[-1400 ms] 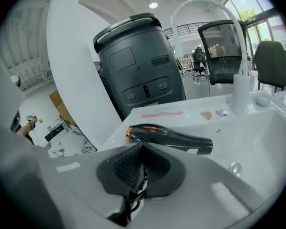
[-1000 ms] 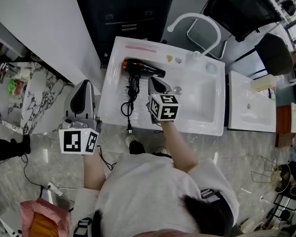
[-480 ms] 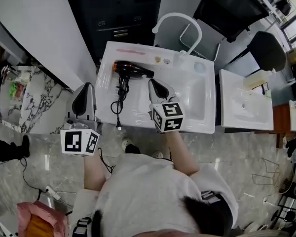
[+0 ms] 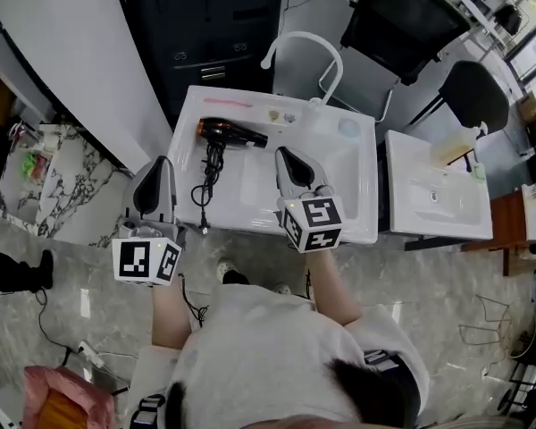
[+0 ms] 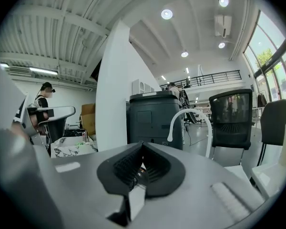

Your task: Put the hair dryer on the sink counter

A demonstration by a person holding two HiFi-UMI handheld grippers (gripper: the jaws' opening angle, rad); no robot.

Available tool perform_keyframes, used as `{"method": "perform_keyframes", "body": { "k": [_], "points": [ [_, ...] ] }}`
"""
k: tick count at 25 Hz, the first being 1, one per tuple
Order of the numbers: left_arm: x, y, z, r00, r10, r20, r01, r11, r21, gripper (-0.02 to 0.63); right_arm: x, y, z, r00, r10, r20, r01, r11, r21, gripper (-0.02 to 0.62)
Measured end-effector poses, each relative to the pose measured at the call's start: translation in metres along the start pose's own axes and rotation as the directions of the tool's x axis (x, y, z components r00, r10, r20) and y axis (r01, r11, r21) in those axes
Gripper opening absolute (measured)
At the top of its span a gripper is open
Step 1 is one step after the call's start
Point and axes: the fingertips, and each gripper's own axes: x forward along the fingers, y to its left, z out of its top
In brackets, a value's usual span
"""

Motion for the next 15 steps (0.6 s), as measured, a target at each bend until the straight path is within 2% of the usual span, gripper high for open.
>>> {"method": "perform_keyframes", "body": {
  "k": [15],
  "points": [
    [-0.033, -0.047, 0.016, 0.999, 0.031, 0.024, -0.032, 0.999, 0.015, 0.002, -0.072, -0.015, 0.045, 0.992, 0.013, 0.123, -0.009, 0.999, -0.039, 0.011]
  ]
}}
